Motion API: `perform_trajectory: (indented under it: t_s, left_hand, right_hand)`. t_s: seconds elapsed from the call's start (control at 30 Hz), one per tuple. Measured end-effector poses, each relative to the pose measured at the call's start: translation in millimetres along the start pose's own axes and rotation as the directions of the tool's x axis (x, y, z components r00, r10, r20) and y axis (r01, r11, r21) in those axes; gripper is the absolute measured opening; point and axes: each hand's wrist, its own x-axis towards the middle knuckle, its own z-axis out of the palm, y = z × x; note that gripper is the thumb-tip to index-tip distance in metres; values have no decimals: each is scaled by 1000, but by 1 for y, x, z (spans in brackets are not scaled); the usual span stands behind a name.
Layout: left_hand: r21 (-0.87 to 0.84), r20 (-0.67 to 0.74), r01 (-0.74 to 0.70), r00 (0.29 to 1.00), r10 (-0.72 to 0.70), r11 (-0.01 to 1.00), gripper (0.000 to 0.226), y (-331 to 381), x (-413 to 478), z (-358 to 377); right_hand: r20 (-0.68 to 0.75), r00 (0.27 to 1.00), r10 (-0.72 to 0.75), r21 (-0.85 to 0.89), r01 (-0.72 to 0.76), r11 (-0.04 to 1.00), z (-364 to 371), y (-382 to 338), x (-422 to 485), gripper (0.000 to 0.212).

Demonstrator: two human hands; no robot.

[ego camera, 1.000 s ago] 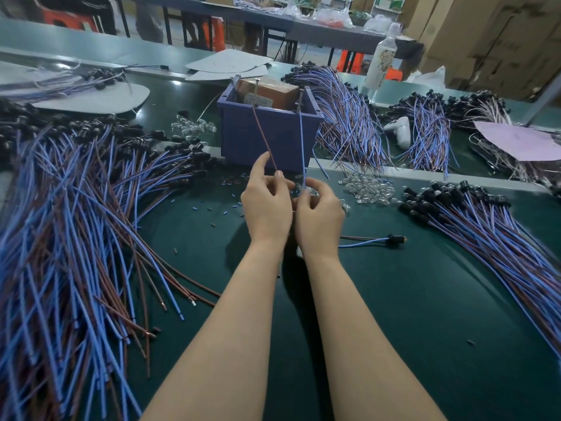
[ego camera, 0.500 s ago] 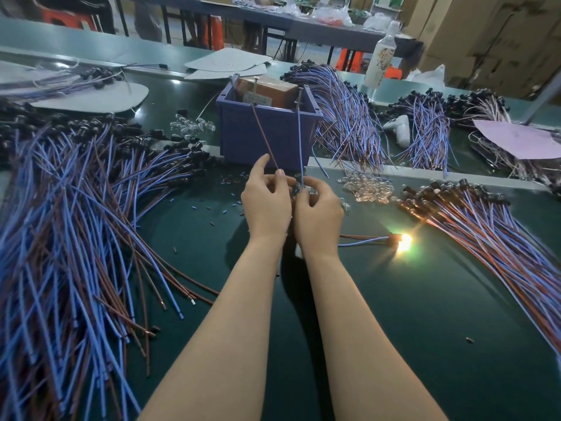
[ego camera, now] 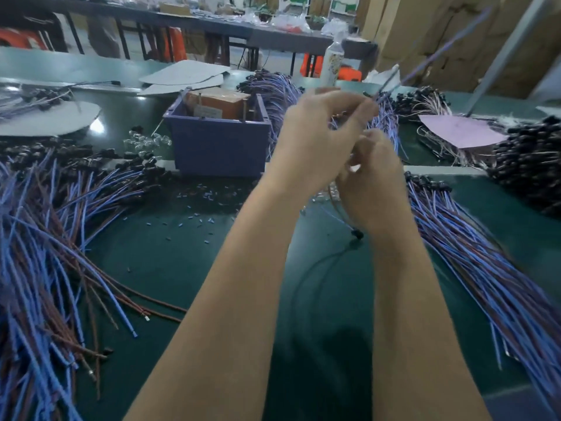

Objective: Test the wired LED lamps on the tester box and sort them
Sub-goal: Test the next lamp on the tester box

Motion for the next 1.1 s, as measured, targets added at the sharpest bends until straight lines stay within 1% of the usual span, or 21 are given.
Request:
perform_trajectory:
  t_s: [0.03,0.07,0.13,0.17,0.2,0.23,0.27,0.3,0.33,0.37,0.4,0.5,0.57,0.63,0.7,0.77,0.83,0.9,0.97,1.03,1.1]
  left_hand:
    - [62,-34,-35,999,38,997,25,9,1,11]
    - [117,-94,-32,995,43,993,30,14,1,23]
    - [177,-178,89,982,-57,980,40,14,-2,49]
    - [181,-131,173,980,-151,968,42,10,-4,66]
    - [134,-26,254,967,-253,958,42,6,-8,84]
    - [9,101,331,939,-330,944,40,2,-11,103]
    - [-171,206,414,902,-378,894,38,0,-13,120]
    - [-343,262,485,872,-414,805,36,-1,-14,135]
    - [-465,257,511,859,-442,723,36,-3,-12,148]
    - [-515,231,510,857,-462,689,35,-6,-9,160]
    - [-507,217,507,858,-465,697,32,-7,-5,171]
    - [-350,210,441,897,-389,827,17,-9,1,202]
    - [-178,213,368,920,-330,912,24,-12,0,222]
    - [38,265,283,922,-283,958,31,-20,-4,236]
    - [234,342,231,890,-302,944,34,-33,-8,246]
    - [328,377,228,858,-349,917,36,-42,-9,251]
    - [363,381,215,854,-355,907,38,-48,-6,255]
    - [329,380,248,849,-368,911,40,-51,-3,257]
    - [178,369,355,840,-397,918,40,-55,-1,253]
    - [-2,284,427,867,-409,904,26,-57,-1,242]
    - [-163,138,426,903,-406,890,10,-56,3,221]
  right_hand:
    - [-85,996,13,-22,-15,1000,-13,5,2,18]
    - [-183,982,44,13,-42,999,-24,11,4,21]
    - [-384,904,189,250,-95,964,-45,23,5,25]
    - [-447,847,287,399,-99,912,-54,29,4,27]
    - [-473,795,381,533,-87,842,-61,35,3,29]
    - [-473,748,465,641,-70,764,-66,40,0,29]
    - [-465,704,536,720,-51,692,-70,47,-3,28]
    - [-458,659,596,775,-34,632,-73,54,-8,28]
    - [-453,611,649,815,-11,579,-76,61,-14,27]
    - [-448,560,697,847,16,532,-79,69,-21,26]
    - [-441,508,740,869,38,492,-81,78,-29,25]
    - [-376,368,851,924,84,372,-82,102,-51,25]
    - [-254,321,913,967,103,233,-80,117,-61,28]
    - [-108,305,946,994,32,103,-79,128,-66,30]
    - [-15,329,944,983,-170,74,-77,138,-69,28]
    - [-18,394,919,923,-347,166,-74,145,-71,29]
    - [-78,456,887,842,-446,304,-70,149,-71,31]
    - [-130,487,864,772,-498,397,-66,150,-69,31]
    - [-153,492,857,734,-524,432,-62,149,-66,32]
    - [-151,491,858,740,-519,427,-55,143,-61,30]
    - [-153,514,844,732,-515,446,-48,132,-52,22]
